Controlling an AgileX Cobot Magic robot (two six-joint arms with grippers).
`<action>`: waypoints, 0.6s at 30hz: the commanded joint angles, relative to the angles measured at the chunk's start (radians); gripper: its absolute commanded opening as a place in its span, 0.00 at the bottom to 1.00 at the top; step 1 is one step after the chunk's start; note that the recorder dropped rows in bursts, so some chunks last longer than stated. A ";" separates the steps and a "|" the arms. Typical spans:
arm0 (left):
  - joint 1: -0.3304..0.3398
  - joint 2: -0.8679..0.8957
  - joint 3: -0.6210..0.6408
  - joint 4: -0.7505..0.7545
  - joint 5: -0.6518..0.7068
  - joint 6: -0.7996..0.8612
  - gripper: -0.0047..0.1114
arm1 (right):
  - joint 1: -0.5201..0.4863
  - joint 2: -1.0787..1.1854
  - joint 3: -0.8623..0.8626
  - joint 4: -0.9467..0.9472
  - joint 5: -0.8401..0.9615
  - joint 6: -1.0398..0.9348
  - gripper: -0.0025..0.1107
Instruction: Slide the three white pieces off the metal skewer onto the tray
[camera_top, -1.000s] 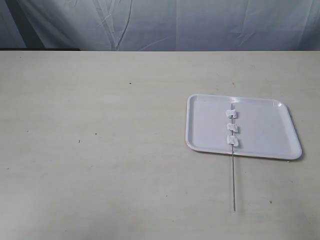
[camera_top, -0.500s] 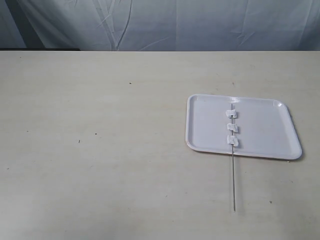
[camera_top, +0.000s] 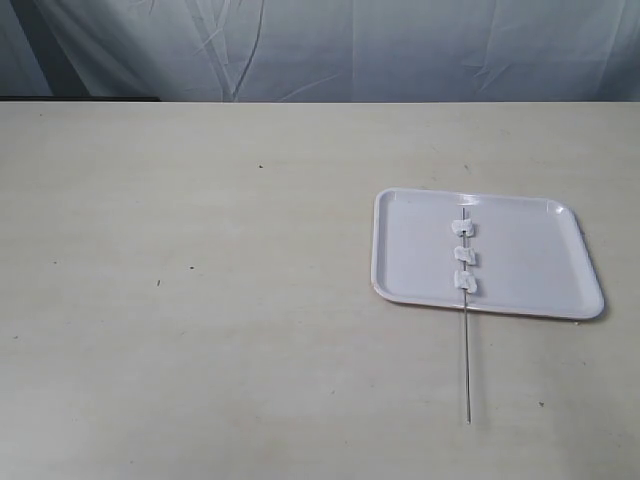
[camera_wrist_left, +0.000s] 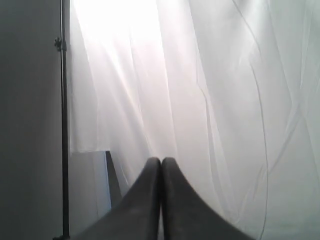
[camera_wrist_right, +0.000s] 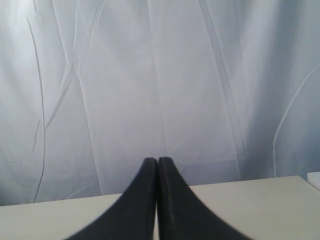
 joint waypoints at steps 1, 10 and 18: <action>0.002 -0.008 0.004 -0.002 -0.097 -0.006 0.04 | -0.005 -0.006 0.002 0.000 -0.069 0.000 0.02; 0.002 -0.008 0.004 -0.002 -0.158 -0.006 0.04 | -0.005 -0.006 0.002 0.005 -0.131 0.000 0.02; 0.002 -0.008 -0.013 0.087 -0.177 -0.422 0.04 | -0.005 -0.006 0.002 0.061 -0.276 0.238 0.02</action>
